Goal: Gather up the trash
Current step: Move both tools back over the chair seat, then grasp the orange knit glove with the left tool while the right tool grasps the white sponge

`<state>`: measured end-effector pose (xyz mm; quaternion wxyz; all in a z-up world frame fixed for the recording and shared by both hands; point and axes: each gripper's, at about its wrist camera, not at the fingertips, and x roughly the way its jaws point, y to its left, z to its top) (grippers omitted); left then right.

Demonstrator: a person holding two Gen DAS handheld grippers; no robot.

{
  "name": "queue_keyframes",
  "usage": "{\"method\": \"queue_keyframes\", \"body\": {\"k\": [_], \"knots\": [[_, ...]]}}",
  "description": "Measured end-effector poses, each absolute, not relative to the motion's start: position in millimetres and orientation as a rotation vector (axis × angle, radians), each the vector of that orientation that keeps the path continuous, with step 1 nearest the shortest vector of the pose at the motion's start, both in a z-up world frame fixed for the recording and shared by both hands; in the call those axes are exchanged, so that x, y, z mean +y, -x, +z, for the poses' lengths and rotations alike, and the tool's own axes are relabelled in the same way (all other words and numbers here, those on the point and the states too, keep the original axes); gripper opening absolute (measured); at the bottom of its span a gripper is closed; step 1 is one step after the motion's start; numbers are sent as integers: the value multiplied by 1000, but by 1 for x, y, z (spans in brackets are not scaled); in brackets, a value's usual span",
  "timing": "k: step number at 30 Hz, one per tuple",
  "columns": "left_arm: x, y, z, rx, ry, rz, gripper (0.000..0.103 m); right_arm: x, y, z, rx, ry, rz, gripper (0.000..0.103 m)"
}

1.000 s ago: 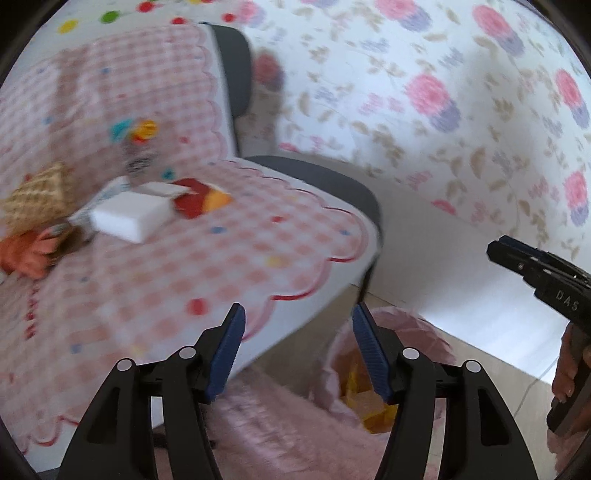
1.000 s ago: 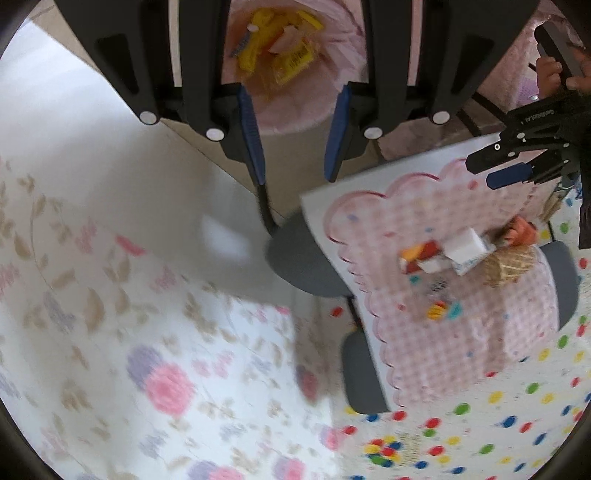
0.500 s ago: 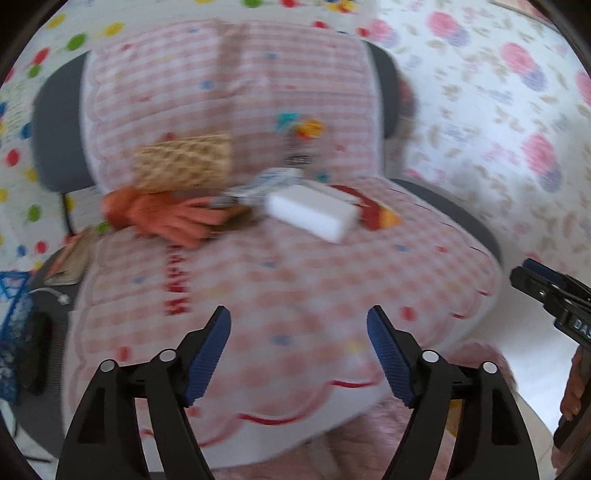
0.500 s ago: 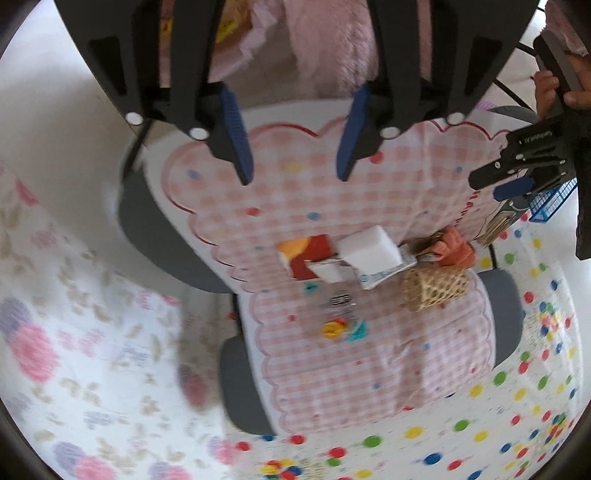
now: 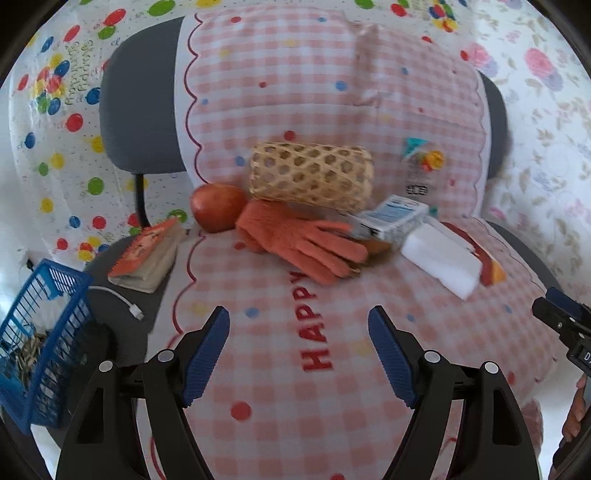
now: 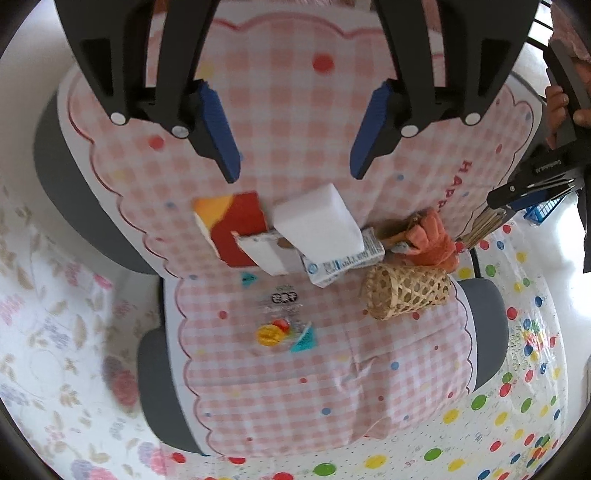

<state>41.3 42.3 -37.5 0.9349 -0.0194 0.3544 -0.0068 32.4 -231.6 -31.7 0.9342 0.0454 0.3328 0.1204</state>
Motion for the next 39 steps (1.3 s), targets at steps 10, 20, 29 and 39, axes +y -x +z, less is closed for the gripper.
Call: {"method": "queue_keyframes", "body": {"k": [10, 20, 29, 39], "knots": [[53, -76, -46, 746, 31, 9, 71, -210, -70, -28, 678, -64, 287, 57], [90, -151, -60, 776, 104, 47, 63, -190, -96, -26, 668, -29, 301, 38], [98, -202, -75, 818, 82, -44, 48, -190, -101, -30, 688, -30, 281, 38], [87, -127, -37, 747, 22, -67, 17, -196, -71, -21, 660, -36, 264, 38]]}}
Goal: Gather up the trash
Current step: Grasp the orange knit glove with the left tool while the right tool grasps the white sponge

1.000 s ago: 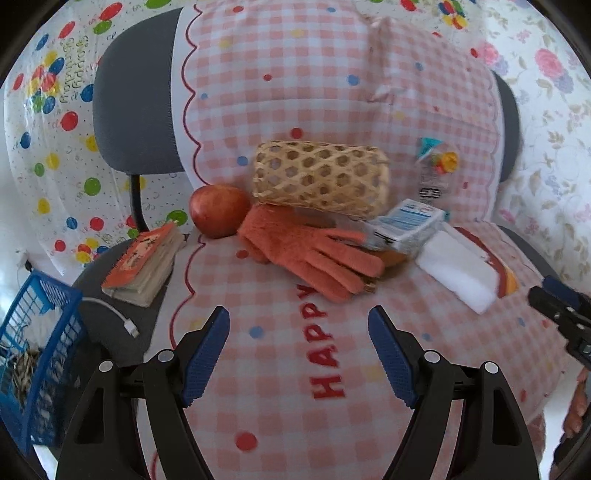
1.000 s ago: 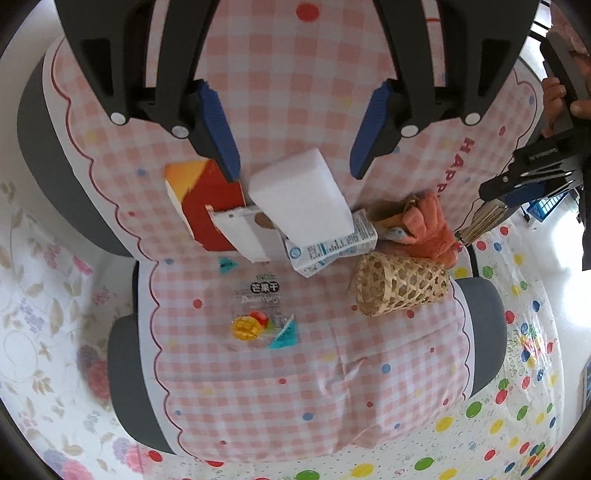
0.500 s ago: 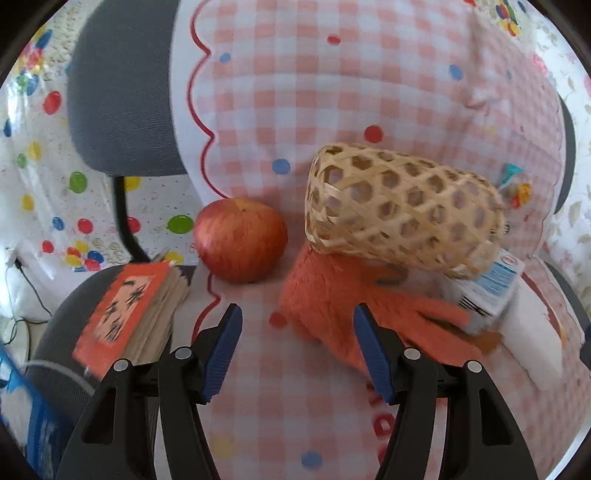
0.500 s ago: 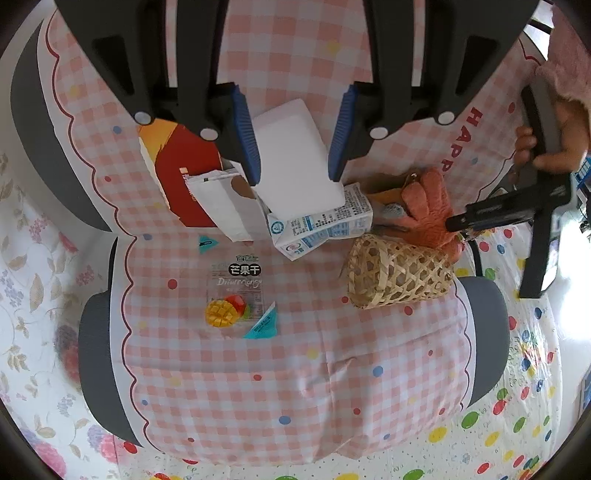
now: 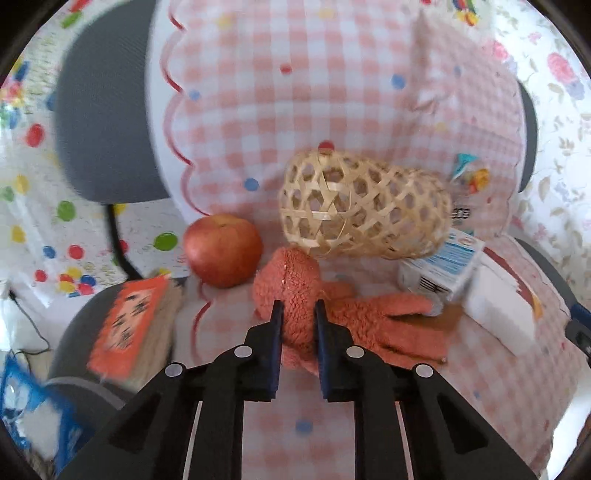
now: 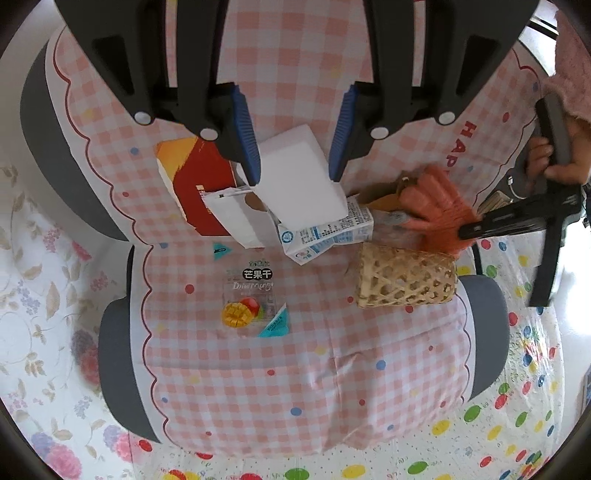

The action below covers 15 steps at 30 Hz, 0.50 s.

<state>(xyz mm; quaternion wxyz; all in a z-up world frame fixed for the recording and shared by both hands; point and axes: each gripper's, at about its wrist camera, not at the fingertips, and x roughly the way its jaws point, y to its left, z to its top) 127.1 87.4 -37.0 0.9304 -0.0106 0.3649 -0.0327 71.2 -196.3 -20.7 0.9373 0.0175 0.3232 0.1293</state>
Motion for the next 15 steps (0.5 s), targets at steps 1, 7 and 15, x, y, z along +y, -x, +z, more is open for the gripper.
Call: {"method": "queue_keyframes", "body": {"k": [1, 7, 15], "knots": [[89, -115, -32, 735, 26, -62, 17, -197, -69, -20, 656, -36, 264, 39], [95, -49, -10, 669, 46, -52, 17, -199, -59, -24, 661, -33, 271, 45], [77, -23, -25, 673, 52, -73, 17, -187, -55, -33, 693, -21, 310, 52]]}}
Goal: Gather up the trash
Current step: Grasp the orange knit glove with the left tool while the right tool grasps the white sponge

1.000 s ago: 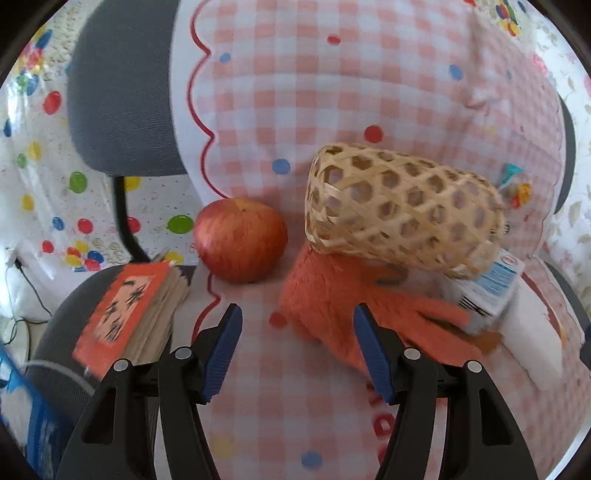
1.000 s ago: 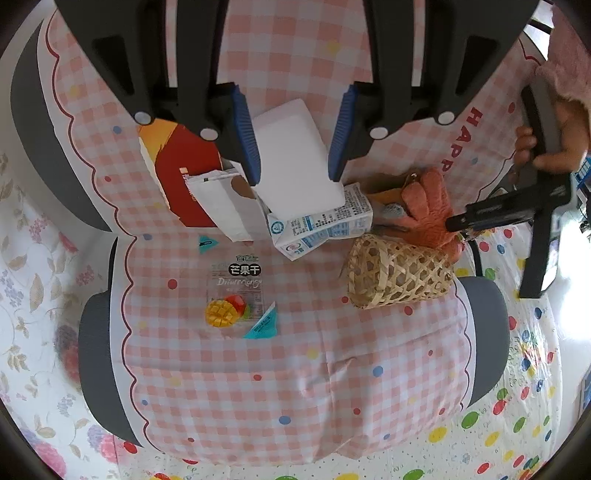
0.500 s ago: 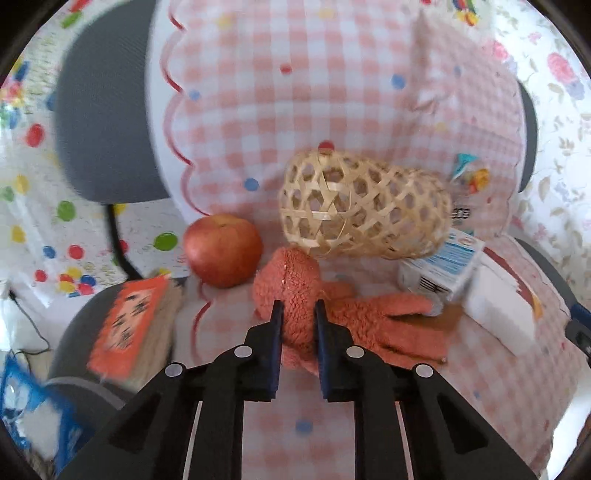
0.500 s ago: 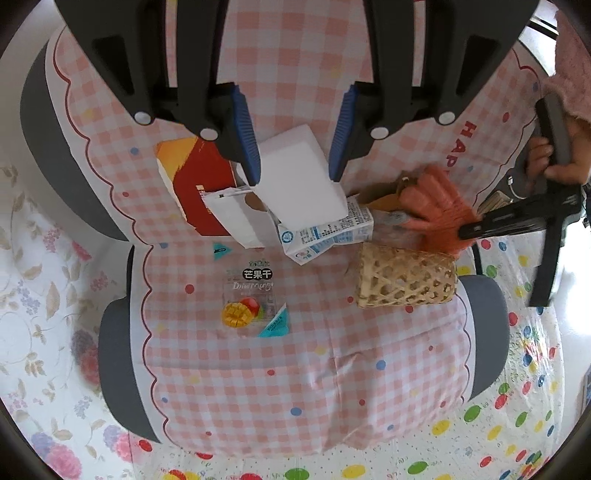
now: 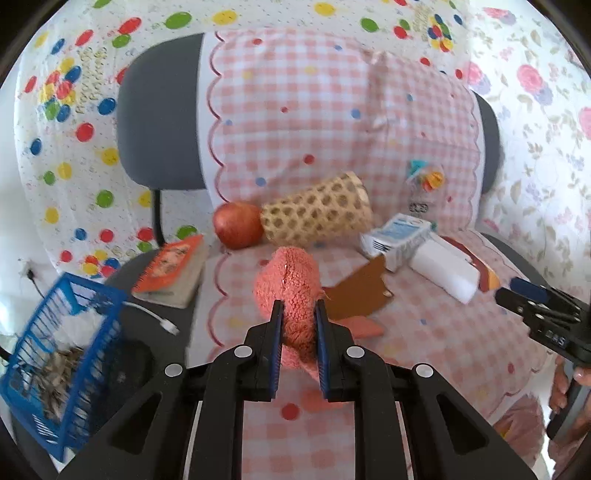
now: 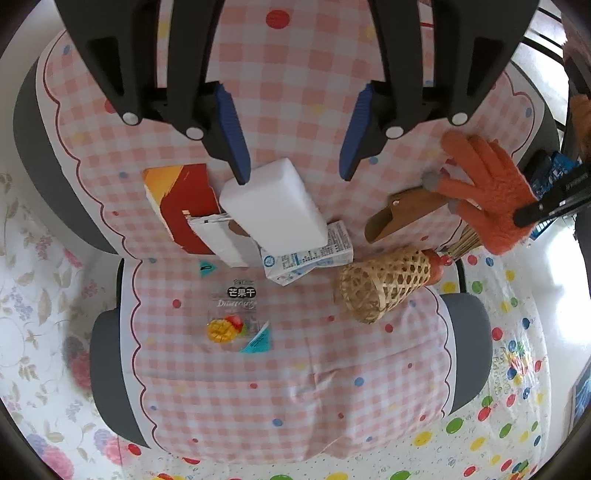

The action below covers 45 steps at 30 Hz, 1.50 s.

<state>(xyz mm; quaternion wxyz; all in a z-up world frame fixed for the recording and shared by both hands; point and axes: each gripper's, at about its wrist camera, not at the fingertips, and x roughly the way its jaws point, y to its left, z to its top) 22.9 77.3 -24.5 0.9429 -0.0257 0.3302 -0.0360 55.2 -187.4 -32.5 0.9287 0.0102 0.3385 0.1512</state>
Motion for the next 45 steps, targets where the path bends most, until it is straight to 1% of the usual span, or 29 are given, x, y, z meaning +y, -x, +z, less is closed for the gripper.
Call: {"method": "queue_keyframes", "body": {"k": [4, 8, 11, 23, 24, 26, 27, 28, 29, 32, 35, 41, 45], "knots": [[66, -29, -36, 696, 58, -102, 17, -188, -71, -39, 714, -14, 301, 58], [57, -34, -42, 699, 43, -112, 17, -190, -91, -49, 728, 0, 300, 75], [54, -37, -46, 701, 42, -118, 17, -196, -108, -57, 756, -11, 299, 78], [55, -43, -50, 711, 42, -110, 17, -194, -144, -75, 835, 1, 399, 78], [55, -43, -51, 714, 41, -107, 17, -194, -144, -77, 840, 8, 403, 77], [55, -43, -50, 717, 43, -105, 17, -193, -137, -76, 830, 18, 407, 71], [55, -43, -50, 716, 42, -103, 17, -193, -132, -74, 820, 15, 414, 71], [55, -42, -49, 714, 40, -103, 17, -194, -127, -73, 808, 12, 421, 69], [54, -41, -48, 712, 38, -103, 17, -194, -121, -70, 792, 18, 425, 66], [50, -36, -43, 704, 39, -109, 17, -192, -104, -62, 750, 65, 391, 62], [44, -25, -31, 676, 38, -133, 17, -197, -84, -45, 706, 39, 378, 61], [18, 4, 15, 556, 19, -216, 17, -204, -41, -10, 650, 39, 359, 62], [-2, 20, 33, 507, 12, -283, 17, -218, -10, 10, 608, 15, 331, 62]]}}
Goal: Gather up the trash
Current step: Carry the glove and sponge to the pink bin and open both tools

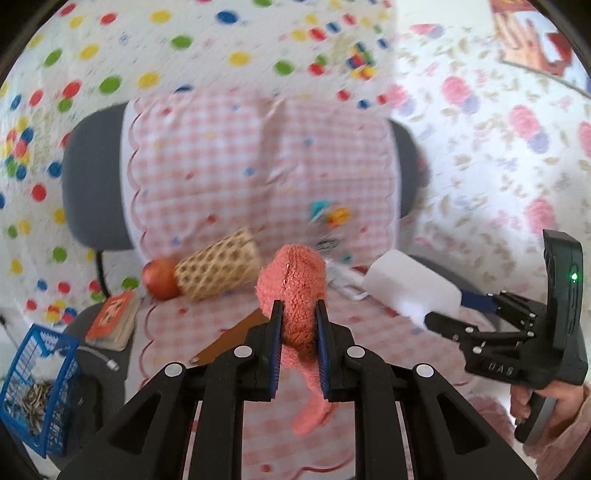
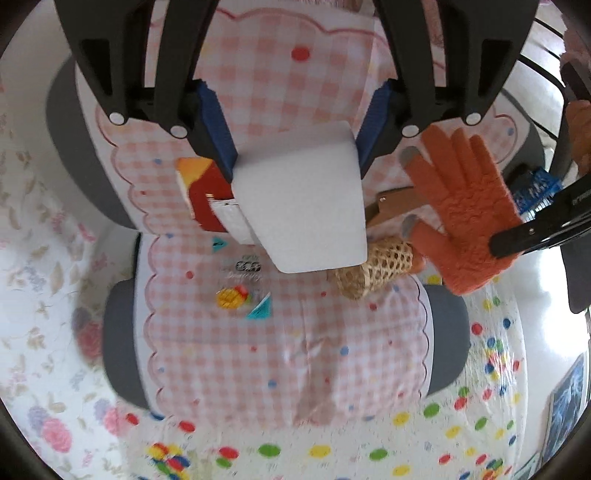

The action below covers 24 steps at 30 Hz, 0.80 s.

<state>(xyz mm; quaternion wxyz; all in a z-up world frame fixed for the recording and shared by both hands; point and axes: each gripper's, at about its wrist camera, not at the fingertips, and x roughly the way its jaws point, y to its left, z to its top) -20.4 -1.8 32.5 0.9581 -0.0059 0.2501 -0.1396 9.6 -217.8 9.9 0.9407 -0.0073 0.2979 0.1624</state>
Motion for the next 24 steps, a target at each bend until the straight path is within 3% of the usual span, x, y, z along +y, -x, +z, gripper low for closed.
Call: {"method": "queue_keyframes", "body": {"k": [11, 24], "knots": [[-79, 61, 26, 503, -8, -499, 17, -272, 76, 21, 566, -5, 126, 64], [-190, 100, -26, 537, -104, -780, 17, -347, 168, -21, 642, -24, -203, 66]]}}
